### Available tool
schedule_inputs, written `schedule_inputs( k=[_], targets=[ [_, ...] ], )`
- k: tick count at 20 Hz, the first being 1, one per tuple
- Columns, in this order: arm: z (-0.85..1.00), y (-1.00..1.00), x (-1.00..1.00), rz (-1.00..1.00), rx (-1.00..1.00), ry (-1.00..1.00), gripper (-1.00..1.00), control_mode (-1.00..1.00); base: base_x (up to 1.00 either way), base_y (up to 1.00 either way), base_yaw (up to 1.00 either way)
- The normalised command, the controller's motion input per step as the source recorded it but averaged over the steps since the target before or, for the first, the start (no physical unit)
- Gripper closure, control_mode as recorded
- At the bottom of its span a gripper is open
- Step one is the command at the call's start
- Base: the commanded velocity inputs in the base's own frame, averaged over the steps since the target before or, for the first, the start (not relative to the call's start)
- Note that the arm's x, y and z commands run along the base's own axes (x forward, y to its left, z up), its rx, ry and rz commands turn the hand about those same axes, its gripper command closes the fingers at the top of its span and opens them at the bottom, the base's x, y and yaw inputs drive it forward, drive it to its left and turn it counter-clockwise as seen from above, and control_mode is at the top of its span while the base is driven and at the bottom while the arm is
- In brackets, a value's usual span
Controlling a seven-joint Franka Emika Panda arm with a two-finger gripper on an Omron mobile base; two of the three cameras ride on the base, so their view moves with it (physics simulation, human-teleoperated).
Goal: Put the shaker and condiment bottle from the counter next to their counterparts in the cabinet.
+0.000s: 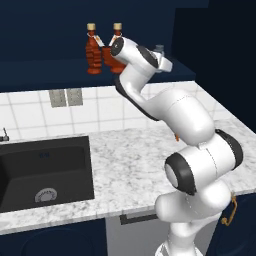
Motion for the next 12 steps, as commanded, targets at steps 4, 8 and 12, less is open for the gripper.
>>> schedule_inputs(
  k=[4,8,12],
  targets=[
    [-0.03,0.00,0.12,-0.04,0.03,0.00,1.00,-1.00,0.00,0.00,0.00],
    [-0.09,-0.02,0.03,-0.02,0.03,0.00,1.00,-1.00,0.00,0.00,0.00],
    [-0.12,-0.18,0.04,0.00,0.02,0.00,1.00,-1.00,0.00,0.00,0.00]
  ],
)
